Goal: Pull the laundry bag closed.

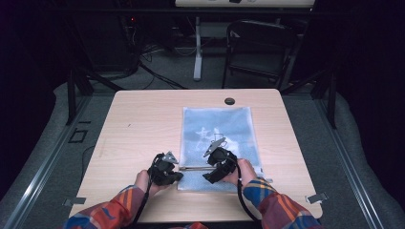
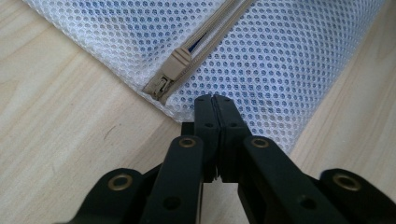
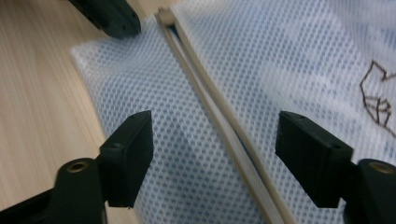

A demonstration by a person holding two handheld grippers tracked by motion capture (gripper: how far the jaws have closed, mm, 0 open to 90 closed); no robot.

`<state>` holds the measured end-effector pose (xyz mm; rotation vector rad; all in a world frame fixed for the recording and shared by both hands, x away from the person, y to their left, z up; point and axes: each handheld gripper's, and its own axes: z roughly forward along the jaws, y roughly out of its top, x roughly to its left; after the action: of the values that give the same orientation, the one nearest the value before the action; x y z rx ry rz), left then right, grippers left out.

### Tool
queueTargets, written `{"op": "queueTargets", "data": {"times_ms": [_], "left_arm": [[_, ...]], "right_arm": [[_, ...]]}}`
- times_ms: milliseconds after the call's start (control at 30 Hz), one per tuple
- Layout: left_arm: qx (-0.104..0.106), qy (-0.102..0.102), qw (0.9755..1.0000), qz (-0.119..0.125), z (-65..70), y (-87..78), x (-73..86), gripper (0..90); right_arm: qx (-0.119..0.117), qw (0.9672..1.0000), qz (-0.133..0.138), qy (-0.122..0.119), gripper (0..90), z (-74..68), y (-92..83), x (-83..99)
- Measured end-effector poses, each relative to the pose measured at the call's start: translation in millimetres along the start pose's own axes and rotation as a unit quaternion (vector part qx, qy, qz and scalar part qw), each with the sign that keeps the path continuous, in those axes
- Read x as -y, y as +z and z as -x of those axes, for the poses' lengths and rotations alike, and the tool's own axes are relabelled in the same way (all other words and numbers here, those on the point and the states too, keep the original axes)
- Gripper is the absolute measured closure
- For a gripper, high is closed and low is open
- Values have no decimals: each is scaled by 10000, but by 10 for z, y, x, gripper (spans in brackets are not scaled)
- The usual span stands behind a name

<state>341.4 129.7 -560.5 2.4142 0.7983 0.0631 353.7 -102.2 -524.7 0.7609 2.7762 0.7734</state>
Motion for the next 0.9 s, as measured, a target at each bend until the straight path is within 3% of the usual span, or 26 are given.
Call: {"op": "queueTargets", "data": {"times_ms": [433, 600, 900], "left_arm": [[20, 56, 10000, 29, -8, 5, 26, 900], [9, 80, 9999, 94, -7, 13, 40, 900], [16, 48, 9999, 112, -5, 14, 47, 900]], "right_arm": [[-75, 9996, 236, -149, 405, -54, 144, -176], [-78, 9992, 330, -205, 500, -82, 212, -244], [-121, 9990, 288, -322, 617, -135, 315, -336]]}}
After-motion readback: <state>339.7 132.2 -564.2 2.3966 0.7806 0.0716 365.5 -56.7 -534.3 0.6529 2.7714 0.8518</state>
